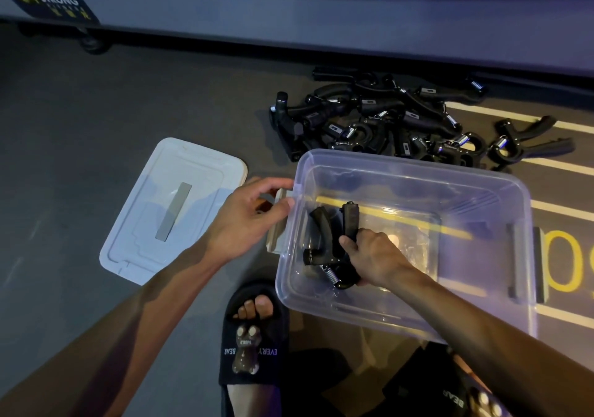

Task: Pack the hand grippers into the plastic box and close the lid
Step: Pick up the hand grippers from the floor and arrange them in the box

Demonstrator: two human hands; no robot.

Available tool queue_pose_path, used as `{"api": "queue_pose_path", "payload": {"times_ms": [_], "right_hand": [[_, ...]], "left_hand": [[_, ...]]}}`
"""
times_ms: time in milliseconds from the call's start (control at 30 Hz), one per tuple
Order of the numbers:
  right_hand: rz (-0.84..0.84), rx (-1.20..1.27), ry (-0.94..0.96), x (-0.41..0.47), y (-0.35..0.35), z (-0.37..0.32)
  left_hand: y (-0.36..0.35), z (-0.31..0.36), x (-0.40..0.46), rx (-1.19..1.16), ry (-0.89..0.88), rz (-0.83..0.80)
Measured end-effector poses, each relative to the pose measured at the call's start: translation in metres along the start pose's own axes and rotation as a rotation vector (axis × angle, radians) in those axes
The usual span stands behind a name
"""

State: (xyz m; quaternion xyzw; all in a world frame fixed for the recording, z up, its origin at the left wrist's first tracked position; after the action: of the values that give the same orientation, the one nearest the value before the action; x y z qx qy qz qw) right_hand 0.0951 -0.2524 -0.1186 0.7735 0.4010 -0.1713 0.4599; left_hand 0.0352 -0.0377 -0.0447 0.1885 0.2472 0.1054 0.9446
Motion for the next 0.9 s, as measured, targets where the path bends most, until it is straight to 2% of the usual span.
{"api": "queue_pose_path", "payload": {"times_ms": [267, 367, 500, 700, 767, 900], "right_hand": [[0.034, -0.114, 0.059, -0.001, 0.001, -0.002], [-0.009, -0.112, 0.075, -0.001, 0.008, 0.0], [-0.056, -0.092, 0.034, 0.003, 0.021, -0.001], [0.05, -0.253, 0.073, 0.0, 0.041, -0.003], [0.055, -0.27, 0.077, -0.003, 0.045, -0.003], [0.087, -0.306, 0.093, -0.006, 0.051, -0.005]], "left_hand": [[0.009, 0.007, 0.012, 0.019, 0.031, -0.086], [0.024, 0.017, 0.036, 0.04, 0.028, -0.011], [0.031, 0.039, 0.083, 0.489, -0.136, 0.158], [0.012, 0.049, 0.128, 0.919, -0.115, 0.129], [0.01, 0.049, 0.134, 0.981, -0.123, 0.134], [0.022, 0.047, 0.133, 0.964, -0.108, 0.226]]}}
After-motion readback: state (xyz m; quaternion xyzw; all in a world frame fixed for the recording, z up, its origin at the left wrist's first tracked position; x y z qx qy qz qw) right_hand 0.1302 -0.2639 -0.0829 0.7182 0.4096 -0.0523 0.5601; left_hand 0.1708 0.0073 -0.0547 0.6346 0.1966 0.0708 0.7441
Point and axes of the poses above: each hand's wrist, its own x-axis towards the middle knuckle, its own y-axis out of the back of the hand, z = x × y, the point moved 5 cm from there along x, towards the middle knuckle, and after that the axes turned 8 degrees about y, right-handed, at the moved point
